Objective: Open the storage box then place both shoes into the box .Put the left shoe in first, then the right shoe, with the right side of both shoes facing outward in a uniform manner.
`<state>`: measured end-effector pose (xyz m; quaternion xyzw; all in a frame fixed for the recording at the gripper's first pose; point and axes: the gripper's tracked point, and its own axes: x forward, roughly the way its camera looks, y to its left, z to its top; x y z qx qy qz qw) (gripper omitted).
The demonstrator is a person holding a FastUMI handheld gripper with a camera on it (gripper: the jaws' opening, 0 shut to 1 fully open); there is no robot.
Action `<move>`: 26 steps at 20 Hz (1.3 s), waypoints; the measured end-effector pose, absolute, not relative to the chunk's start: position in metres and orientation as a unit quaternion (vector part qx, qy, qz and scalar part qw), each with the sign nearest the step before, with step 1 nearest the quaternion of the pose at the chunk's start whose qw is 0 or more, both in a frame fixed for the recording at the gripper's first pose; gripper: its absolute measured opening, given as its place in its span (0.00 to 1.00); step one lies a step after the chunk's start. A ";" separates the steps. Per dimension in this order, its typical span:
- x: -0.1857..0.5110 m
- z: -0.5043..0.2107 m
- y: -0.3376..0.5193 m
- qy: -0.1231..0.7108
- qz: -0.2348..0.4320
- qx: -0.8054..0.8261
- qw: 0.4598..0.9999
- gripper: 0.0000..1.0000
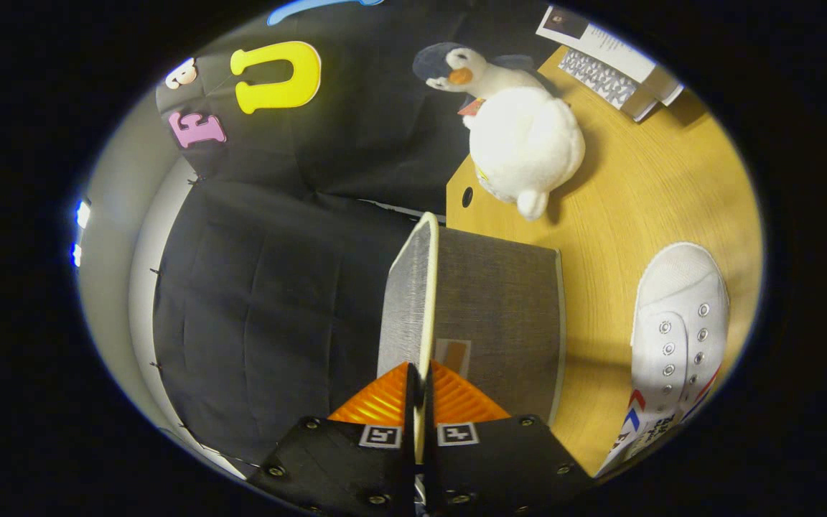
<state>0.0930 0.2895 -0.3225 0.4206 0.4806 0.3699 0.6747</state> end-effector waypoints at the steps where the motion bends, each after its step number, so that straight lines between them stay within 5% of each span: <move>1: 0.093 -0.316 0.294 0.481 0.376 0.417 0.674 0.05; 19: 0.095 -0.157 0.432 0.395 0.484 0.255 0.738 0.10; 23: 0.085 -0.154 0.490 0.391 0.492 0.202 0.751 0.15; 26: 0.080 -0.163 0.522 0.369 0.500 0.130 0.772 0.32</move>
